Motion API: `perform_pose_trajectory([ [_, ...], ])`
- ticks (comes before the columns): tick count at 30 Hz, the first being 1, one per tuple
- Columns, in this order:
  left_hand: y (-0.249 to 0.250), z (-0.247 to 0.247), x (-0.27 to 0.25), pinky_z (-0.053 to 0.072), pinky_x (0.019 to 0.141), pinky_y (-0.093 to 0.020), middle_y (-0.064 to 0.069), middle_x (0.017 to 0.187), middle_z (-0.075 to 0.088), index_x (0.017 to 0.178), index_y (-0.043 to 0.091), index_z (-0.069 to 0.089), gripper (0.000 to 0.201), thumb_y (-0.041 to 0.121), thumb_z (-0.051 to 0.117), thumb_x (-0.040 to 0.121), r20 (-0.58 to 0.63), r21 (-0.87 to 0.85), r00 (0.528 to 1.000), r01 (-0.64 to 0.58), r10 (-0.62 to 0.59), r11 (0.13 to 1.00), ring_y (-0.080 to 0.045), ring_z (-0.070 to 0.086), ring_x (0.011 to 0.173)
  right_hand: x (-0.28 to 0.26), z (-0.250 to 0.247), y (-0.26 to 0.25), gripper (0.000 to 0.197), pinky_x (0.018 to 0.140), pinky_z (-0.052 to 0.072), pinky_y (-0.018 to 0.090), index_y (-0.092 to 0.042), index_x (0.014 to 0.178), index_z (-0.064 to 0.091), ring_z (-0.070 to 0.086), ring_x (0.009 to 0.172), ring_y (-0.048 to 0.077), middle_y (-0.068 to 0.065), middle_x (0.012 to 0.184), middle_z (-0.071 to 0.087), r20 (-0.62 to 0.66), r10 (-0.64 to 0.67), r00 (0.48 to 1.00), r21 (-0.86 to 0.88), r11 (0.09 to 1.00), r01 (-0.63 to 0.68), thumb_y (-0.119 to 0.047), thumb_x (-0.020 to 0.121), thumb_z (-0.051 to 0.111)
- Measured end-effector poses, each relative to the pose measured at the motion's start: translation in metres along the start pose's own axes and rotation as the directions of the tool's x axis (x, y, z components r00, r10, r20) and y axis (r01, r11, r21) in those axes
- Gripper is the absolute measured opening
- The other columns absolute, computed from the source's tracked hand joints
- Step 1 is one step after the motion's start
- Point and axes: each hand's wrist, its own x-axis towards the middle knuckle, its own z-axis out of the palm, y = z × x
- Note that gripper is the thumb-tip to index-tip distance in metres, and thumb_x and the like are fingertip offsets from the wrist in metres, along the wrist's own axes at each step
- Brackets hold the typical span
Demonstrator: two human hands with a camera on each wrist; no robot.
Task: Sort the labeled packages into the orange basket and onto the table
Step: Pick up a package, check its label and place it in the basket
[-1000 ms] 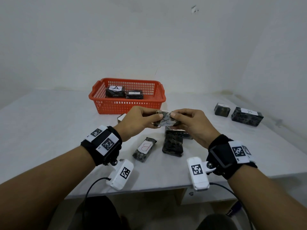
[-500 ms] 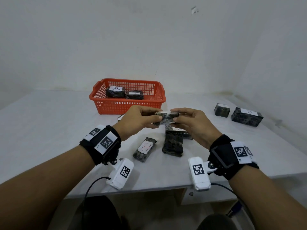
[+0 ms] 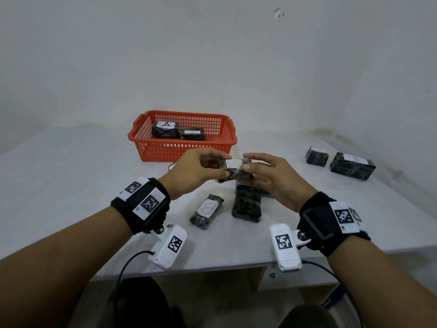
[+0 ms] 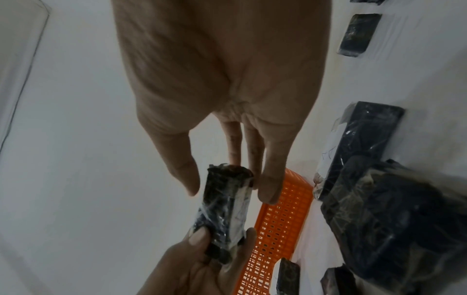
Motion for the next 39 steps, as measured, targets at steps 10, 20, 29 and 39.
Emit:
perform_pose_trajectory([
  [10, 0.001, 0.003, -0.002, 0.058, 0.095, -0.026, -0.005, 0.119, 0.076, 0.121, 0.01, 0.069, 0.046, 0.001, 0.086, 0.079, 0.019, 0.015, 1.0, -0.004, 0.004, 1.0, -0.016, 0.072, 0.111, 0.003, 0.003, 0.005, 0.026, 0.087, 0.063, 0.034, 0.006, 0.117, 0.069, 0.076, 0.095, 0.033, 0.026, 0.111, 0.075, -0.037, 0.058, 0.998, 0.032, 0.998, -0.057, -0.007, 0.095, 0.069],
  [20, -0.002, 0.005, -0.002, 0.062, 0.076, -0.023, -0.01, 0.102, 0.08, 0.112, 0.003, 0.077, 0.019, 0.005, 0.072, 0.093, -0.038, -0.039, 0.995, 0.087, -0.089, 0.995, -0.015, 0.078, 0.087, 0.0, 0.003, 0.006, 0.025, 0.087, 0.062, 0.034, 0.006, 0.119, 0.067, 0.073, 0.093, 0.028, 0.021, 0.108, 0.074, -0.067, 0.01, 0.998, 0.017, 1.0, -0.009, 0.0, 0.095, 0.066],
  [29, -0.002, 0.007, -0.002, 0.063, 0.088, -0.032, -0.015, 0.111, 0.078, 0.112, 0.004, 0.076, 0.017, 0.007, 0.069, 0.096, -0.016, -0.126, 0.992, 0.118, -0.121, 0.985, -0.027, 0.075, 0.103, 0.0, 0.001, 0.009, 0.021, 0.09, 0.062, 0.037, 0.007, 0.112, 0.072, 0.074, 0.095, 0.028, 0.02, 0.106, 0.077, -0.096, -0.046, 0.994, -0.017, 0.999, 0.044, -0.003, 0.094, 0.069],
  [39, -0.003, 0.005, -0.003, 0.062, 0.085, -0.03, -0.014, 0.108, 0.077, 0.111, 0.001, 0.074, 0.019, 0.01, 0.061, 0.101, 0.023, -0.188, 0.989, 0.148, -0.147, 0.971, -0.021, 0.074, 0.094, -0.001, 0.001, 0.007, 0.027, 0.088, 0.062, 0.032, 0.004, 0.117, 0.071, 0.075, 0.102, 0.032, 0.02, 0.108, 0.078, -0.091, -0.067, 0.994, -0.075, 0.995, 0.06, 0.006, 0.09, 0.07],
])
